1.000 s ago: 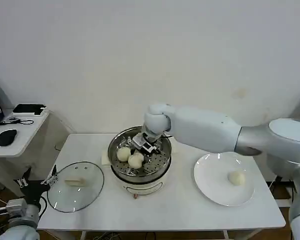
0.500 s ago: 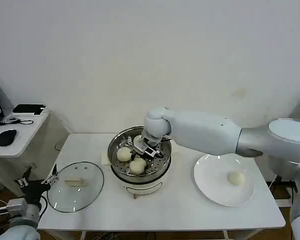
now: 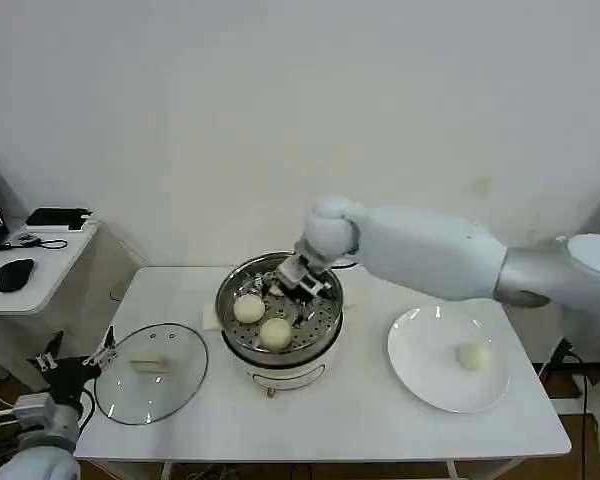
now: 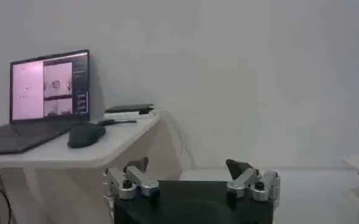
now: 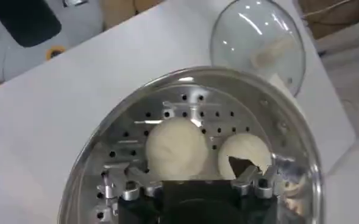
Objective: Take steamed baozi put them in steamer then cover it.
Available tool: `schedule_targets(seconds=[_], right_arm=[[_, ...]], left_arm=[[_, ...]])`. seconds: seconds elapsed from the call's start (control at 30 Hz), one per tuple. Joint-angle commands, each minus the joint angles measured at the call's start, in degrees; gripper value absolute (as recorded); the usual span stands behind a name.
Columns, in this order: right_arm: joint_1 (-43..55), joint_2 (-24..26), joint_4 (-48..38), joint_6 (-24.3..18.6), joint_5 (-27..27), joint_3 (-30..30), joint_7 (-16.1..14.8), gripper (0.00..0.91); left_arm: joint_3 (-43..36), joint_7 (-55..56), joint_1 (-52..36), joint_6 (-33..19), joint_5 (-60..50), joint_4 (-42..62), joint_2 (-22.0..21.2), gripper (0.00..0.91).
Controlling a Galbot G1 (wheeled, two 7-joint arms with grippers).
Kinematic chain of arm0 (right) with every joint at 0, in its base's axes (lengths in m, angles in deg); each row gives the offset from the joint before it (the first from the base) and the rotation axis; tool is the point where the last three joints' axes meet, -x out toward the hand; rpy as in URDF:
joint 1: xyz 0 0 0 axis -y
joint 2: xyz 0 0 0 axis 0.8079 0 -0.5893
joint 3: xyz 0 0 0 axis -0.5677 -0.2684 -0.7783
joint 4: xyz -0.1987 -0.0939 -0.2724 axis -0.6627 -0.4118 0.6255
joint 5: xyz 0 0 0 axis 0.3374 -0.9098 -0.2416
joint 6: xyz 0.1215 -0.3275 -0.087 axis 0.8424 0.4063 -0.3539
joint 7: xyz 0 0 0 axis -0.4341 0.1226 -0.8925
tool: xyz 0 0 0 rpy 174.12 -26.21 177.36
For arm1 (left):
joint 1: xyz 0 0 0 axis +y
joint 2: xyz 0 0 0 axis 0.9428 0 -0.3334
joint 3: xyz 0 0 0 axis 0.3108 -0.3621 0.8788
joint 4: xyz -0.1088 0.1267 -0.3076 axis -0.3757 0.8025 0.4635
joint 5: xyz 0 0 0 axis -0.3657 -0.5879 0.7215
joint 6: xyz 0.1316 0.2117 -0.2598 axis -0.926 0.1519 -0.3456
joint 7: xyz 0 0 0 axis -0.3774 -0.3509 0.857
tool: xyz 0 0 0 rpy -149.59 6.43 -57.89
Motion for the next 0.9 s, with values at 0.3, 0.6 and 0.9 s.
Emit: schedule_targets(seconds=[0.3,0.6,0.9], right_arm=[[-0.1,34.1,7.5,6.1,1.6,2.9,1.6,0.907],[-11.8,48.6,10.7,6.9,-7.2,8.7,1.0,0.907],[-32.5,48.2,5.2,5.9,-14.1,23.9,1.2,0.907]], left_arm=[[-3.1,-0.2,-1.7,0.1,-0.8,-0.6,0.5,0.907],[-5.8,-0.1,-3.0,0.1,-1.5,-0.4,0.3,0.907],[-6.1,-0.2,-2.5,0.0,-2.2,-0.2,0.1,0.907]])
